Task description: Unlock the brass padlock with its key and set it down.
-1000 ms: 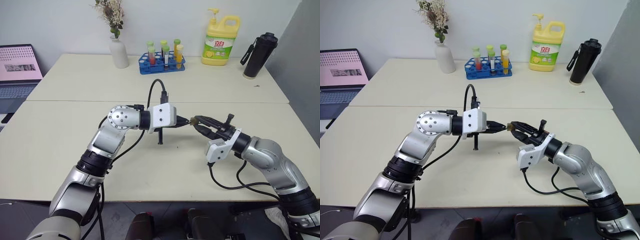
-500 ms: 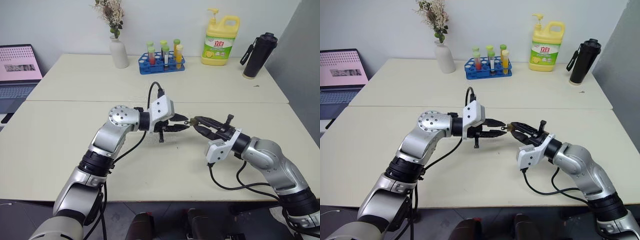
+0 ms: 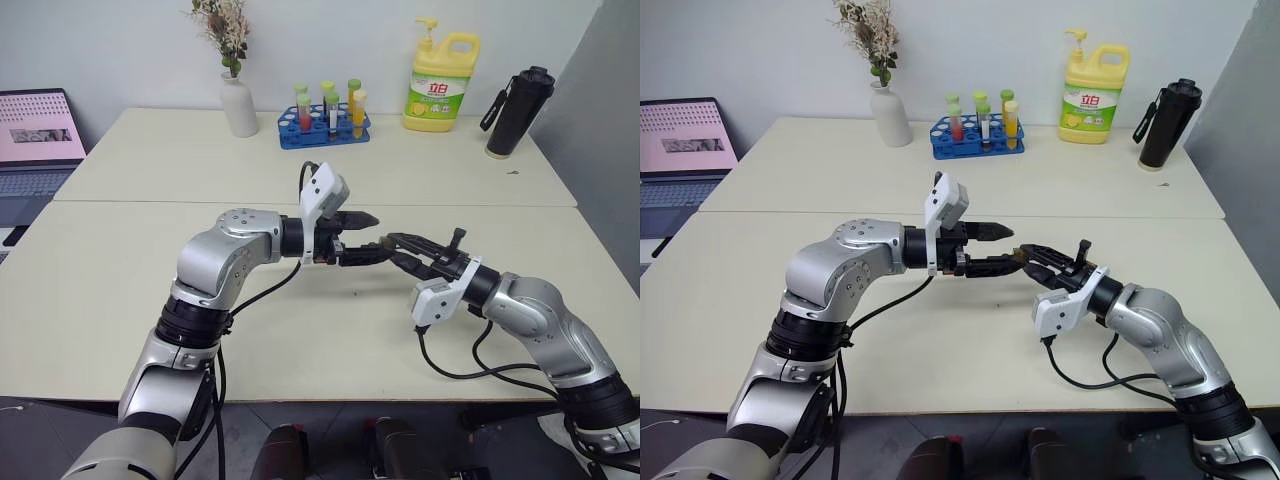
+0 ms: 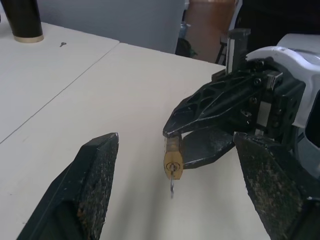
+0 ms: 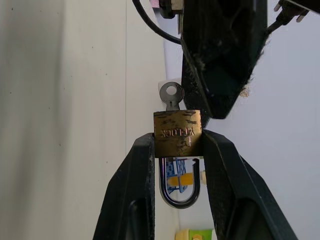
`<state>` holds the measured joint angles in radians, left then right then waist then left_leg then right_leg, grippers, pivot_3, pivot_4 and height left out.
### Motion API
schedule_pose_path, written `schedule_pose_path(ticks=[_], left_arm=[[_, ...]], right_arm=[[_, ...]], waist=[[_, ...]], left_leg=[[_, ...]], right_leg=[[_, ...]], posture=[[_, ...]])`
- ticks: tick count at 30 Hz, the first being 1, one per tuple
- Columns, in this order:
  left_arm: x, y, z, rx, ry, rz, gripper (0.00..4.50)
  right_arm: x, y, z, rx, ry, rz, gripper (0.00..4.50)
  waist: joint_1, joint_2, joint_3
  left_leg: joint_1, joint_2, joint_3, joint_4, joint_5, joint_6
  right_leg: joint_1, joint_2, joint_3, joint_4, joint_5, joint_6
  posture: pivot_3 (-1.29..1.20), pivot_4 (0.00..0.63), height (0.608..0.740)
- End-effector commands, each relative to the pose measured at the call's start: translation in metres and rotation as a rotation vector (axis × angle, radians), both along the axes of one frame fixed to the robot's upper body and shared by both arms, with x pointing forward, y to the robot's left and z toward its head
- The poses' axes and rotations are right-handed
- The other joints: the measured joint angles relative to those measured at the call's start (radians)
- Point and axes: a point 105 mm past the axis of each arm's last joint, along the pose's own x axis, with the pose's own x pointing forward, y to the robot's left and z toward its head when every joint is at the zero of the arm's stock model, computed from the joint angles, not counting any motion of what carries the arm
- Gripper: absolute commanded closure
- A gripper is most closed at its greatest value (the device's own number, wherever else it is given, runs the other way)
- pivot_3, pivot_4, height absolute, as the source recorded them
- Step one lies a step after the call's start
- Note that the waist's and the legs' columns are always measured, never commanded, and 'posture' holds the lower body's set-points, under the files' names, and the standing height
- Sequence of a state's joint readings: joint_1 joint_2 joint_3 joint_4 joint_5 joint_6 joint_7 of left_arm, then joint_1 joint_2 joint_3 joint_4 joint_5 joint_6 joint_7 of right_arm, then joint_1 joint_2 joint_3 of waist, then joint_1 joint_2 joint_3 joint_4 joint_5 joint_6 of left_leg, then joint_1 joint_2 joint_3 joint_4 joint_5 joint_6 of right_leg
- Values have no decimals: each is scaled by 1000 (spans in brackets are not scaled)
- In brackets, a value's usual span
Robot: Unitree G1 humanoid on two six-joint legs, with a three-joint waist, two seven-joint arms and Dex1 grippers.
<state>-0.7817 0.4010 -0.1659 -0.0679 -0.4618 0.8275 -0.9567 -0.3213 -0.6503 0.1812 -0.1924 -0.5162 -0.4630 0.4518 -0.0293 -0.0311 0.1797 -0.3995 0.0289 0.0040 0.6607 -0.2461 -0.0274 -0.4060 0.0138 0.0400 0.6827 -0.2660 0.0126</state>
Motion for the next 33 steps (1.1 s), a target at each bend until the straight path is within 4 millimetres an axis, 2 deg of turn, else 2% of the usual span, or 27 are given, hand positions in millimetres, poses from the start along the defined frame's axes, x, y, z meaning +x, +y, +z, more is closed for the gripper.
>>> schedule_pose_path(ticks=[1, 3, 6, 15, 16, 28, 32, 33], left_arm=[[-4, -4, 11, -6, -15, -22, 654], [-6, -6, 9, -7, 7, -31, 654], [-5, -7, 5, 7, 22, -27, 1270], [-4, -8, 4, 15, 32, -36, 4165], [-4, -8, 3, 18, 32, -37, 4351], [-7, -3, -2, 49, 48, -52, 4345], [-8, -4, -2, 40, 53, -57, 4345], [-7, -4, -2, 37, 55, -56, 4345]], right_arm=[[-6, 3, 15, 29, -51, 37, 3562], [-7, 4, 16, 32, -56, 46, 3562], [-8, 5, 18, 33, -62, 55, 3562], [-9, 7, 20, 37, -71, 70, 3562], [-9, 7, 20, 37, -72, 70, 3562], [-7, 6, 26, 47, -104, 64, 3562], [-6, 3, 28, 133, -37, 60, 3562], [-5, 1, 30, 146, -31, 53, 3212]], waist=[[0, 0, 0], [0, 0, 0], [0, 0, 0], [0, 0, 0], [0, 0, 0], [0, 0, 0], [0, 0, 0], [0, 0, 0]], left_leg=[[0, 0, 0, 0, 0, 0], [0, 0, 0, 0, 0, 0], [0, 0, 0, 0, 0, 0], [0, 0, 0, 0, 0, 0], [0, 0, 0, 0, 0, 0], [0, 0, 0, 0, 0, 0], [0, 0, 0, 0, 0, 0], [0, 0, 0, 0, 0, 0]], right_leg=[[0, 0, 0, 0, 0, 0], [0, 0, 0, 0, 0, 0], [0, 0, 0, 0, 0, 0], [0, 0, 0, 0, 0, 0], [0, 0, 0, 0, 0, 0], [0, 0, 0, 0, 0, 0], [0, 0, 0, 0, 0, 0], [0, 0, 0, 0, 0, 0]], posture=[[0, 150, 740], [0, 150, 740], [0, 150, 740], [0, 150, 740], [0, 150, 740], [0, 150, 740], [0, 150, 740], [0, 150, 740]])
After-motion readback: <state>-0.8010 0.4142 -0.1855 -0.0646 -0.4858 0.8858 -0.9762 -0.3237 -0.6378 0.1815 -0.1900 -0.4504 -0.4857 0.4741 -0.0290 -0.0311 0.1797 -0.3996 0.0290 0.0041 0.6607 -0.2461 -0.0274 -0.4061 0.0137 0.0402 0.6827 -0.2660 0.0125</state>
